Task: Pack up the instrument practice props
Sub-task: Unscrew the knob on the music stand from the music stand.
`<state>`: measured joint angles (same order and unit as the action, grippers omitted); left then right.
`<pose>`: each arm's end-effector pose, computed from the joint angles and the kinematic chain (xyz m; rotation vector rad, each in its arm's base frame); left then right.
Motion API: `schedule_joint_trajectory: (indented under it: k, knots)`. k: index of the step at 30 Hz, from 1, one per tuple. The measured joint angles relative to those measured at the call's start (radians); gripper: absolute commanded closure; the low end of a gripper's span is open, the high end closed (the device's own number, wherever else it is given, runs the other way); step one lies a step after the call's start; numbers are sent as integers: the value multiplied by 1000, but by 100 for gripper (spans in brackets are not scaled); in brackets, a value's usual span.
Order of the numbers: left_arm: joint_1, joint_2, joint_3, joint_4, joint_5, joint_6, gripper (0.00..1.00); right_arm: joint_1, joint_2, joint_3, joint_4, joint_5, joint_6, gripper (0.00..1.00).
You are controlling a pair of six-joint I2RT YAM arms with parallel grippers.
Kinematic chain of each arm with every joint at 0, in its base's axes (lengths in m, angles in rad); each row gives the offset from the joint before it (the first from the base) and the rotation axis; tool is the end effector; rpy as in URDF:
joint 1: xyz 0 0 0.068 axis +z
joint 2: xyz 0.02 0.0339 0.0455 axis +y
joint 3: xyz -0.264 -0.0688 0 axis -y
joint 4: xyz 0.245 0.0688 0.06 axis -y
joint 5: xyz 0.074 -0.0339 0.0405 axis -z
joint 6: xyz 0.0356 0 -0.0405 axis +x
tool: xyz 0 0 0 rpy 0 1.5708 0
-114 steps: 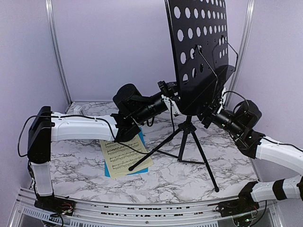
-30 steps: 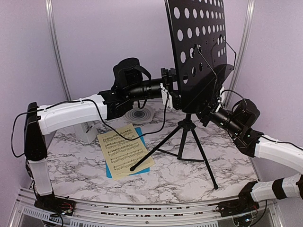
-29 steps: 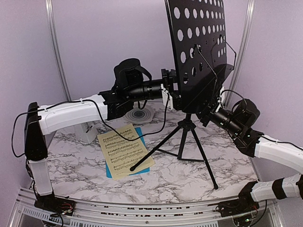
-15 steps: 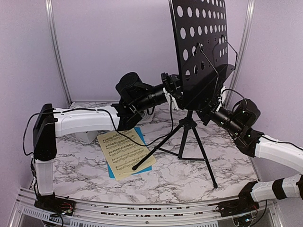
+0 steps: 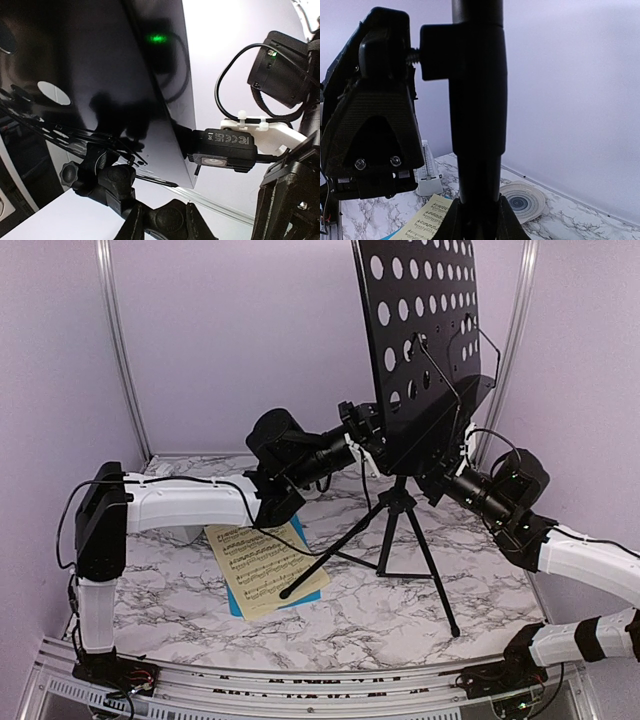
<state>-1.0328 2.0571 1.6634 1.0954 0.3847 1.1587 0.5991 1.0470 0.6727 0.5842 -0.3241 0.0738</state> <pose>0.2316 -0.4142 0.3774 0.9267 0.0722 -0.0504 0.1945 0.1466 0.3308 -0.6312 1.2678 0.7804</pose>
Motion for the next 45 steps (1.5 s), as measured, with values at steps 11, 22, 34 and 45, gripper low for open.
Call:
schedule_joint_trajectory:
  k: [11, 22, 34, 45]
  knots:
    - [45, -178, 12, -486, 165, 196, 57, 18, 0, 19, -37, -65, -18, 100]
    - [51, -208, -171, -371, 145, 109, 16, 19, -12, 19, -55, -55, -15, 100]
    - [41, -390, -444, -227, 15, -85, 1, 20, -19, 19, -66, -49, -16, 100]
    - [-20, -526, -647, -354, -328, -539, 17, 20, -19, 19, -68, -44, -15, 100]
